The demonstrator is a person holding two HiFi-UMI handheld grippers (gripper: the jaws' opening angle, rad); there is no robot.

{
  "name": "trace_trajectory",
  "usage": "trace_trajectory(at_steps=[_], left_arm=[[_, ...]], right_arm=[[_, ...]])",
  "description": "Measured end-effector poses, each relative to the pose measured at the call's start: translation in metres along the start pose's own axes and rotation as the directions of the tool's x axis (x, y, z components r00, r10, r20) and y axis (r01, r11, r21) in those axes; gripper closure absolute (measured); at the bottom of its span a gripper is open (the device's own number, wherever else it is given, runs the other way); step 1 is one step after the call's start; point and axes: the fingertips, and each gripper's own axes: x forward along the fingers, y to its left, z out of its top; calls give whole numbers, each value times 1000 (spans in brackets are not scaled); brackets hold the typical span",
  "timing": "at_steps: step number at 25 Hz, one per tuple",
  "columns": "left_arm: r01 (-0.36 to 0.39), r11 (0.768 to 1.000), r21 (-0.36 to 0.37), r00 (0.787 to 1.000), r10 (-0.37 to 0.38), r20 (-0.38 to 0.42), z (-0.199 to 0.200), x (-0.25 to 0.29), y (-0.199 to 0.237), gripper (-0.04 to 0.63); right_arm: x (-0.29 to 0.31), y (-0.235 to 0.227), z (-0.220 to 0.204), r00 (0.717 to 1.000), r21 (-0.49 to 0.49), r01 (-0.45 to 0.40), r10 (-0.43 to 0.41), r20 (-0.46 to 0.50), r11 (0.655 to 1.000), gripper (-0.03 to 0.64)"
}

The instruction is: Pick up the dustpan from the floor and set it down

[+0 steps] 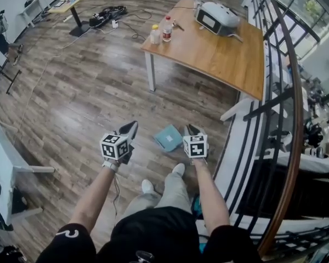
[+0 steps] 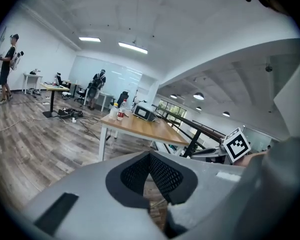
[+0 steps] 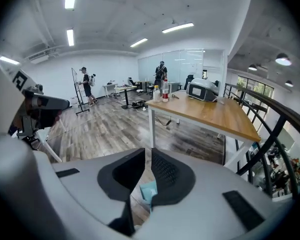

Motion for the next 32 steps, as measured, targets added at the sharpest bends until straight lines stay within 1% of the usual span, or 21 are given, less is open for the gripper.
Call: trace_trajectory(at_steps=[5,8,11,17,20,23,26,30,32], left_arm=[[8,1000,28,999,-9,51,40,-29,2,597],[14,999,38,996,-17,92,66,-44,-1,597],[15,998,63,992,-23,125,87,-57,-3,597],[36,996,87,985,-51,167,114,-80,-15,597],[56,995,81,980,-70,188,116,-87,-23,597],[48,993,112,980,-69,188,115,-94,-22,597],[48,993,112,978,-70,198,117,-105,-24,597],[35,991,132,977,-62,204,116,-117,-24,597],[44,993,113,975,-68,212,116,-120,-28,597]], right_arm=[[-26,17,43,998,-2,8,-8,60,1000,617],[-43,29,71,993,-4,-3,3,116,1000,620],[-58,44,95,985,-9,-21,22,169,1000,620],[-94,67,137,963,-35,-34,42,267,999,620],[-105,72,144,955,-51,-36,49,292,998,620],[-112,76,148,951,-62,-37,54,303,997,620],[-120,81,148,948,-71,-36,56,313,997,620],[-128,86,145,946,-70,-34,55,319,997,620],[-131,88,144,945,-70,-36,57,323,997,620]])
